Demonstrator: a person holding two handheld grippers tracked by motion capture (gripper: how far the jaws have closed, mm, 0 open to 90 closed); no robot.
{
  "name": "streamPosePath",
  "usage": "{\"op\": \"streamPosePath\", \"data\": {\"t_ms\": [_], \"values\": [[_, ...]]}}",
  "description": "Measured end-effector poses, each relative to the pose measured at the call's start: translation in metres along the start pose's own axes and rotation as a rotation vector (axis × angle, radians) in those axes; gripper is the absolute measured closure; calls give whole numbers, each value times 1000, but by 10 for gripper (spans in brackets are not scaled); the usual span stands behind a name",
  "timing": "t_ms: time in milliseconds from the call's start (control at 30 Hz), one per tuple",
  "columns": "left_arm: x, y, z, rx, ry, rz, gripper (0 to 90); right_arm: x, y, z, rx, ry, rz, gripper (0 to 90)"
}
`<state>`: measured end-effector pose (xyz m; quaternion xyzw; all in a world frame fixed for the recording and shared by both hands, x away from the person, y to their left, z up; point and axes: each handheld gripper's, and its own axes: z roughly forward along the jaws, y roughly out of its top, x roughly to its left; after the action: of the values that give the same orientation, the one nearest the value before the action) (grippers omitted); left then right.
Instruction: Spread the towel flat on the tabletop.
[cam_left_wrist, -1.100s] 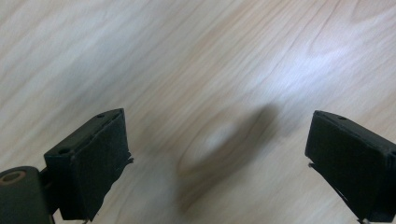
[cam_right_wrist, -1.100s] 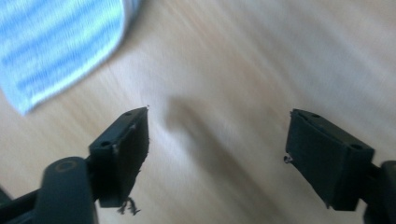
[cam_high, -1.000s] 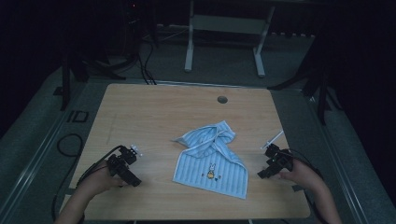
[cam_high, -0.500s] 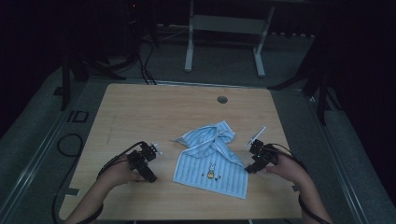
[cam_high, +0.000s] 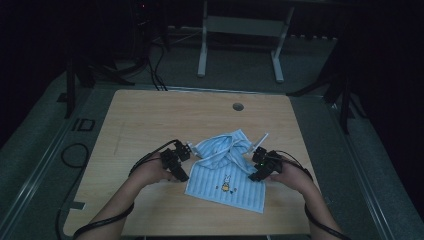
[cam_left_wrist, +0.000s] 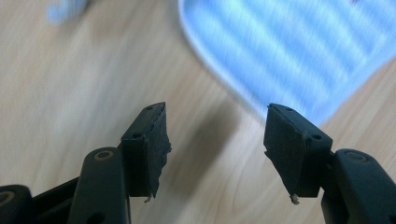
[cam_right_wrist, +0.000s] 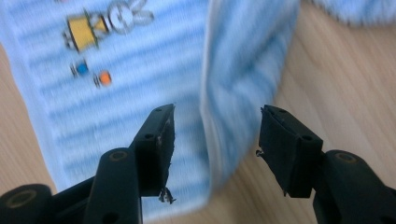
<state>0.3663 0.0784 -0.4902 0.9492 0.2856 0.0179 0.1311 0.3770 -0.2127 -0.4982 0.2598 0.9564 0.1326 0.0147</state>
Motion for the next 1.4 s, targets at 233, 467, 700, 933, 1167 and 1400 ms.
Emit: {"op": "streamPosePath", "data": {"t_ms": [233,467,700,933,1167,1400], "values": [[-6,39,4,-89,-9,49,435,3,24,8,-82,-4,-2,599],[-14,71,6,-145,-4,90,465,3,31,17,-79,-37,8,836],[-16,98,20,-134,47,95,487,4,27,17,-85,-22,3,883],[-20,106,24,-132,106,77,817,3,23,13,-100,-32,14,883],[-8,75,-4,-198,122,1,833,-4,8,-3,-146,-71,60,884],[3,20,-20,-249,76,-121,830,-21,-26,-27,-200,-86,169,883]]}}
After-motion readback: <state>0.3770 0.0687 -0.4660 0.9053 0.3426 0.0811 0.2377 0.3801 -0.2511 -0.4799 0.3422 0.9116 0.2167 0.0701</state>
